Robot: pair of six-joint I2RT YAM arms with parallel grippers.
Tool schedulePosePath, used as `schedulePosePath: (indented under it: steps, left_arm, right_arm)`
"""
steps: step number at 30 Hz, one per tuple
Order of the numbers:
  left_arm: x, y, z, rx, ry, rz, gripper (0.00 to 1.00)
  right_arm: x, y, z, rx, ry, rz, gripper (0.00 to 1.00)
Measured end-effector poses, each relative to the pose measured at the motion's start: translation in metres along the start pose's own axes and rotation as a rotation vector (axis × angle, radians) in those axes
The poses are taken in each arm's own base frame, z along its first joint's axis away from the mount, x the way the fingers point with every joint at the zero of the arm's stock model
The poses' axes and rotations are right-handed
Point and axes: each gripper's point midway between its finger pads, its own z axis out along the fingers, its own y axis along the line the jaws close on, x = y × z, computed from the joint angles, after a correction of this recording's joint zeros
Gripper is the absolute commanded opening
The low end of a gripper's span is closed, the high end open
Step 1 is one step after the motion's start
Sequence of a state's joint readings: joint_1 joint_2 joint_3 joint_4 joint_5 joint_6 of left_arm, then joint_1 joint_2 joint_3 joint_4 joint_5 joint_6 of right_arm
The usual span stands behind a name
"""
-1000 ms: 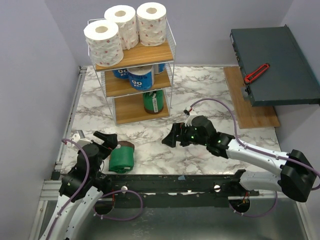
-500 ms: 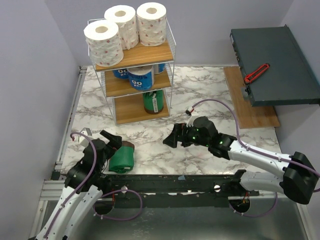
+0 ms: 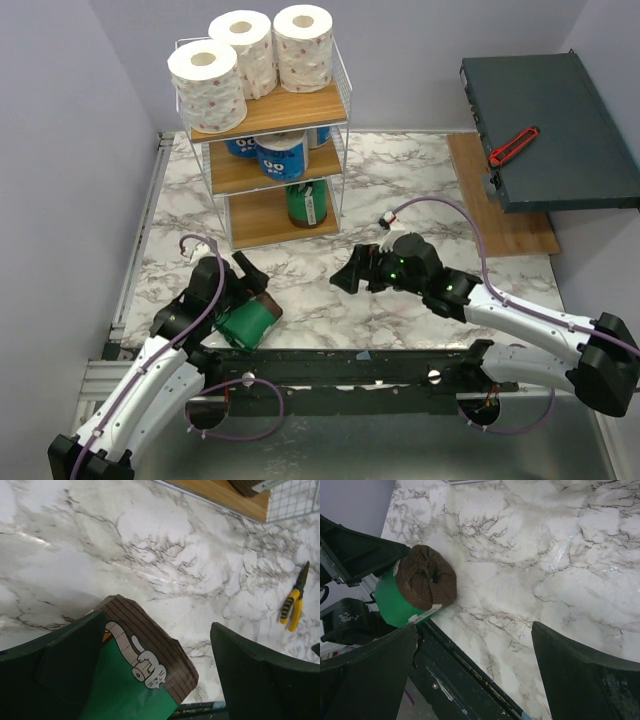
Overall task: Place and organize the paper towels onto the shelf
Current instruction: Adjust the paper towel at the center of the board.
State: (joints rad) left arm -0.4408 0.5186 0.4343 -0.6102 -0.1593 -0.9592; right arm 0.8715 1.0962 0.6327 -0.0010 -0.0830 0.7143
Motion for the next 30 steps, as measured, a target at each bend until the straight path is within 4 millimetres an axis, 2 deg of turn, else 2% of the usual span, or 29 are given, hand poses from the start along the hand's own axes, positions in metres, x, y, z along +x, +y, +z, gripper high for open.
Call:
schedulePosePath:
  steps: [10, 16, 18, 22, 25, 30]
  left_arm:
    - [0.024, -0.055, 0.004, 0.260, 0.143, 0.108, 0.92]
    - [0.039, -0.079, 0.007, 0.308, 0.205, 0.190, 0.97]
    - [0.033, -0.088, 0.001, 0.318, 0.184, 0.209, 0.99]
    - [-0.002, -0.091, -0.015, 0.302, 0.033, 0.190, 0.99]
    - [-0.025, -0.077, -0.031, 0.259, -0.087, 0.157, 0.99]
    - [-0.046, -0.043, -0.053, 0.171, -0.217, 0.072, 0.98]
  right_arm:
    - [-0.006, -0.005, -0.009, 0.033, -0.034, -0.009, 1.00]
    - [0.000, -0.016, -0.009, 0.071, -0.027, -0.007, 1.00]
    - [0.001, -0.016, -0.009, 0.071, -0.026, -0.007, 1.00]
    - [0.004, -0.009, -0.004, 0.028, -0.005, -0.006, 1.00]
    - [0.015, -0.002, 0.011, -0.026, 0.048, 0.003, 1.00]
    - [0.042, 0.008, 0.038, -0.115, 0.175, 0.045, 1.00]
